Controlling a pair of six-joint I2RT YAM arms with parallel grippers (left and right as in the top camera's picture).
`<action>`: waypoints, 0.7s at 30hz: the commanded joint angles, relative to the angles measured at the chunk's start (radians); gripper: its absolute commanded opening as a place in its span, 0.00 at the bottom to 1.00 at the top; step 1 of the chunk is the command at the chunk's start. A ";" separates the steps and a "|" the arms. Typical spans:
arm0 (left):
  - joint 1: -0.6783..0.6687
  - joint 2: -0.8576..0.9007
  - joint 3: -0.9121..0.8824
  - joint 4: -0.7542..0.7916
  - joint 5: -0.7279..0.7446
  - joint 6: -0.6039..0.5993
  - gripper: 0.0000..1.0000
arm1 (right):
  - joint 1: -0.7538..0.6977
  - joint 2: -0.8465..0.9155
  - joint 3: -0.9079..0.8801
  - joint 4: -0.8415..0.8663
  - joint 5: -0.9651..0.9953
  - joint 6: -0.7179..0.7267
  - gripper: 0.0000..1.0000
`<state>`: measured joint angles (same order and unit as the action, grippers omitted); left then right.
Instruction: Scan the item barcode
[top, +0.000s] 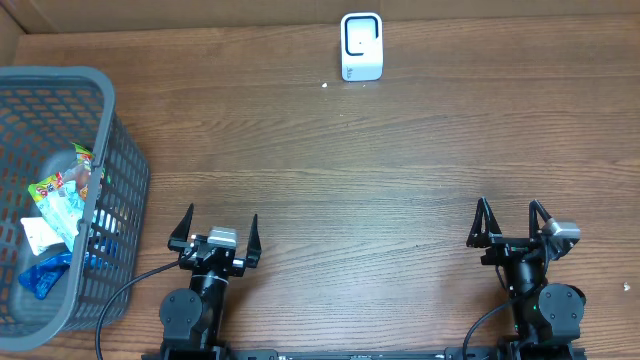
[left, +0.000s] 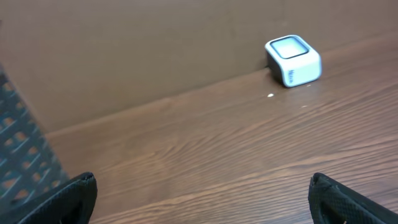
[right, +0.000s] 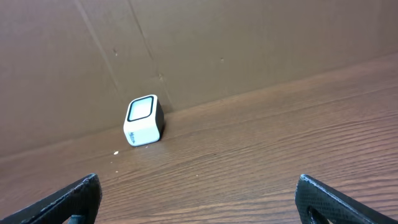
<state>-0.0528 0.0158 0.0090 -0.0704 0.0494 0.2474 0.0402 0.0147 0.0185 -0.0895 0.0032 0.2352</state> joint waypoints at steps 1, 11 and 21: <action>0.001 -0.011 -0.003 0.015 0.089 0.018 1.00 | 0.005 -0.011 -0.010 0.007 -0.011 0.000 1.00; 0.001 0.015 0.139 -0.098 0.161 0.014 1.00 | 0.003 -0.011 0.122 -0.076 -0.058 -0.006 1.00; 0.001 0.282 0.458 -0.199 0.244 0.014 1.00 | 0.003 0.008 0.366 -0.276 -0.058 -0.069 1.00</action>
<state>-0.0528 0.2226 0.3729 -0.2546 0.2298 0.2470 0.0399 0.0151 0.3096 -0.3443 -0.0483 0.1852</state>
